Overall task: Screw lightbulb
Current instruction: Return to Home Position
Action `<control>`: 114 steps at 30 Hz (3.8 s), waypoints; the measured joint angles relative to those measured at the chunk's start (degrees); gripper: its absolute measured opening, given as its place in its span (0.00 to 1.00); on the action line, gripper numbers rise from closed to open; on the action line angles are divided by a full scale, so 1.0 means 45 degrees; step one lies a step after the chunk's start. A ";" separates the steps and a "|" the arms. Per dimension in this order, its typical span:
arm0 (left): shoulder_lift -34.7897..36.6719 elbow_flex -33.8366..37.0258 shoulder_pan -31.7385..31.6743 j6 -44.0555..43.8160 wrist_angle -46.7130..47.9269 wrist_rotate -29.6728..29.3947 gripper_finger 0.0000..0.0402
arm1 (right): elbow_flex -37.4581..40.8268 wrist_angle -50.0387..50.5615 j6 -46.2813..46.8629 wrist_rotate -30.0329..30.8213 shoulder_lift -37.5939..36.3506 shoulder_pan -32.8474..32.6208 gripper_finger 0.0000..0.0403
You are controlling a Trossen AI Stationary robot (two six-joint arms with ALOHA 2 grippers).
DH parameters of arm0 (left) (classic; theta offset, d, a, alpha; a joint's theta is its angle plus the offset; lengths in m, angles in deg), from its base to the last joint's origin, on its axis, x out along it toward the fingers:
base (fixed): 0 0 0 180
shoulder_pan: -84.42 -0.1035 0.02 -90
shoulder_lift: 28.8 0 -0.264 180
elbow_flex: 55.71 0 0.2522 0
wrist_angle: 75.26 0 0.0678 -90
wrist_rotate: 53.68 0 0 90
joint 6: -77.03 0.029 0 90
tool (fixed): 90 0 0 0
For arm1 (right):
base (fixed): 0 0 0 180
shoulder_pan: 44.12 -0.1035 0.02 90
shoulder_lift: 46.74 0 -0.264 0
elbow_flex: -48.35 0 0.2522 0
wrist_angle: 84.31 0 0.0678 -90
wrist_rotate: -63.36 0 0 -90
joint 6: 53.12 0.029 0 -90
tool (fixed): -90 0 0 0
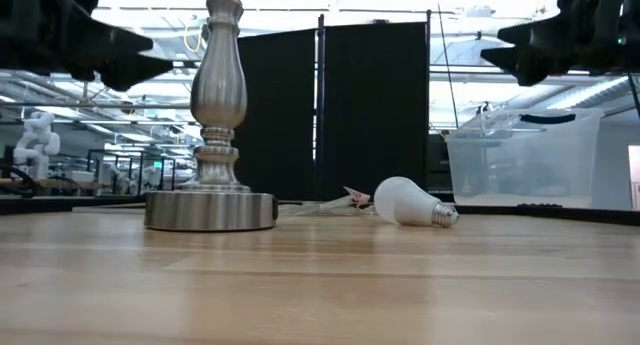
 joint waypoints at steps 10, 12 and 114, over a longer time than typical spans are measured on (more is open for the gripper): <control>0.0016 0.0538 0.0000 -0.0048 -0.0376 -0.0261 0.89 | 0.1440 -0.0983 0.0609 -0.0441 -0.0465 -0.0047 0.83; 0.0011 0.0538 0.0000 0.0034 -0.0349 -0.0267 0.89 | 0.1421 -0.1021 0.0466 -0.0647 -0.0477 -0.0138 0.83; -0.0004 0.0543 -0.0003 0.0200 0.0706 -0.0341 0.89 | 0.1411 0.1606 0.1957 0.0005 -0.0962 -0.0272 0.83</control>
